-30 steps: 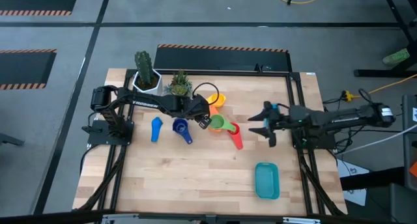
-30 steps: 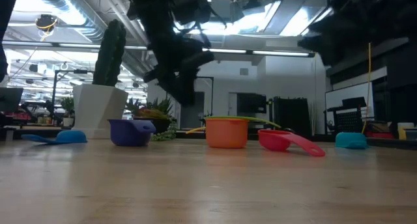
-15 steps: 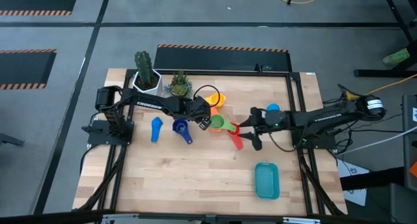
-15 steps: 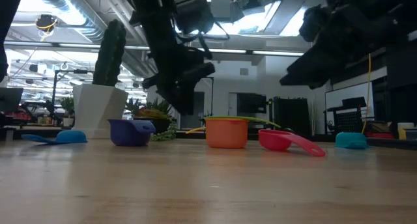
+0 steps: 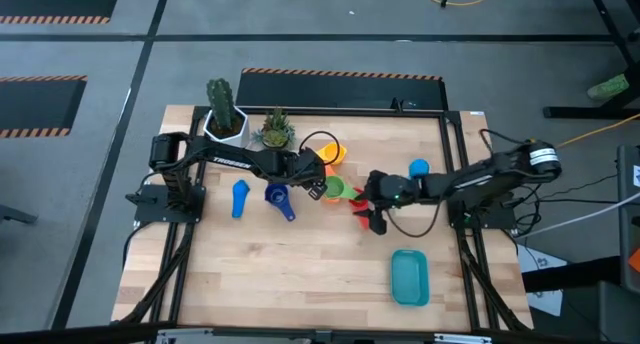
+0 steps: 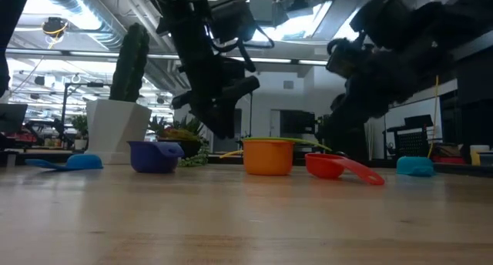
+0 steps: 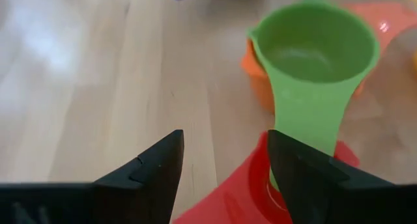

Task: Nest measuring cups in basket
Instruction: Stack the green measuring cup on top of the orange measuring cup

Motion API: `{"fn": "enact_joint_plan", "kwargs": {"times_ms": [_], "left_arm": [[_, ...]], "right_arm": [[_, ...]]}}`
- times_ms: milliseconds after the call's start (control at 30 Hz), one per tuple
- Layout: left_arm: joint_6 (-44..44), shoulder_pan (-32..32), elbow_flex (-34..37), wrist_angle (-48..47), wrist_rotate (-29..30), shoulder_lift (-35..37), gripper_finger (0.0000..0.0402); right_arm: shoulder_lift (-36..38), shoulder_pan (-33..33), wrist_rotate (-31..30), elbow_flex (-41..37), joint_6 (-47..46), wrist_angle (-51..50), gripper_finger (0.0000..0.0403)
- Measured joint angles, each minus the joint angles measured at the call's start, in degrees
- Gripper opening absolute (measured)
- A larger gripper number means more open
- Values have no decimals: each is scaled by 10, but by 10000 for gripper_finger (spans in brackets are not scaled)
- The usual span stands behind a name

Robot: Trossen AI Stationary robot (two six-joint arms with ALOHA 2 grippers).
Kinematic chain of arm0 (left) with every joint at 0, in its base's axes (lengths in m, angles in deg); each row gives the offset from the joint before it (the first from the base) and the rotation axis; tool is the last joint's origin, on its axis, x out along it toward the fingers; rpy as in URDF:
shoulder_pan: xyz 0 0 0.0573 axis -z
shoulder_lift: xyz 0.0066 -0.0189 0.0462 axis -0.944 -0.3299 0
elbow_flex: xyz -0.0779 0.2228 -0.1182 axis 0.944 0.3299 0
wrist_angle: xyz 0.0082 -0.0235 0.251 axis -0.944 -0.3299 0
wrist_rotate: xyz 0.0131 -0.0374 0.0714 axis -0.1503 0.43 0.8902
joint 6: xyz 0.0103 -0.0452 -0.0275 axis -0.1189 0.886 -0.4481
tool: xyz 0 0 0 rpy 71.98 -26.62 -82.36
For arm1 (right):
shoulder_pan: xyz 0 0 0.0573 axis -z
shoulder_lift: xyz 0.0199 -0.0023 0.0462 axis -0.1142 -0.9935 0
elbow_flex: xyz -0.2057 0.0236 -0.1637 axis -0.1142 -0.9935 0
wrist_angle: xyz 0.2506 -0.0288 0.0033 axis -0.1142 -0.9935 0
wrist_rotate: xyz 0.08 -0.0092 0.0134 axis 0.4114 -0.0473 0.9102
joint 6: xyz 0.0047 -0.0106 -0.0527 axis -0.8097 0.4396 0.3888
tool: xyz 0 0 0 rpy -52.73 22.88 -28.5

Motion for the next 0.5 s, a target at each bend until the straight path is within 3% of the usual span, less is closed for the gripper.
{"fn": "enact_joint_plan", "kwargs": {"times_ms": [500], "left_arm": [[0, 0, 0, 3, 0, 0, 93]], "right_arm": [[-16, 0, 51, 0, 19, 33, 225]]}}
